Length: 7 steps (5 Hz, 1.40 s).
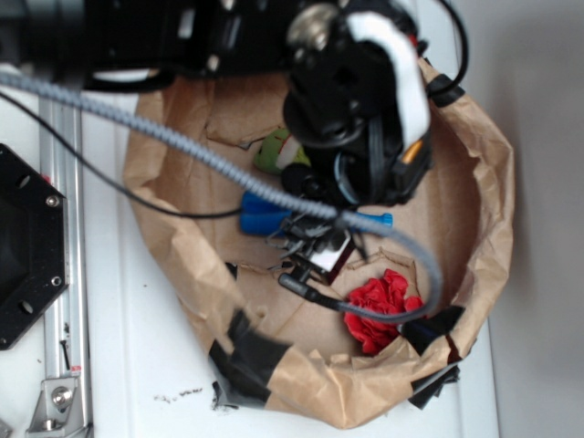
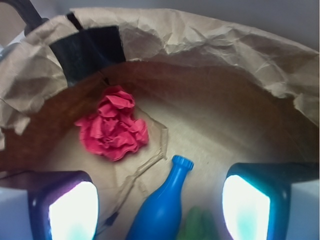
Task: Grab the red paper.
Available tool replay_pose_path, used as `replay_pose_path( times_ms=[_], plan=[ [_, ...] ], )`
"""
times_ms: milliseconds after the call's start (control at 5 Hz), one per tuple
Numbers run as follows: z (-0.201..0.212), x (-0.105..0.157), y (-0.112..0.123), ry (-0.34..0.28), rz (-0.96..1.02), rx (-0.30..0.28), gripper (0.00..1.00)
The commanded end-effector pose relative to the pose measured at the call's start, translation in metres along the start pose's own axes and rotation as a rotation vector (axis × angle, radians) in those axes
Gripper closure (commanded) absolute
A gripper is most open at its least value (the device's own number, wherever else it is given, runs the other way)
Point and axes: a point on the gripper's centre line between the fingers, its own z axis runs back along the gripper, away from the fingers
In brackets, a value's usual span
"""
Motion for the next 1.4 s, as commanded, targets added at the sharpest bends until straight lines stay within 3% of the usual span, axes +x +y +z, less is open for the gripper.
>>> replay_pose_path(
  times_ms=[0,200,400,800,1000,1200],
  plan=[
    [0.009,0.005,0.005,0.077,0.050,0.087,0.00],
    [-0.026,0.008,-0.005,0.084,-0.056,0.077,0.00],
    [-0.058,0.016,-0.037,0.103,-0.116,-0.030,0.00],
    [-0.108,0.025,-0.092,0.136,-0.165,-0.076,0.00],
    [-0.120,0.046,-0.099,0.026,-0.208,-0.030,0.00],
    [-0.123,0.055,-0.081,0.026,-0.181,0.017,0.54]
  ],
)
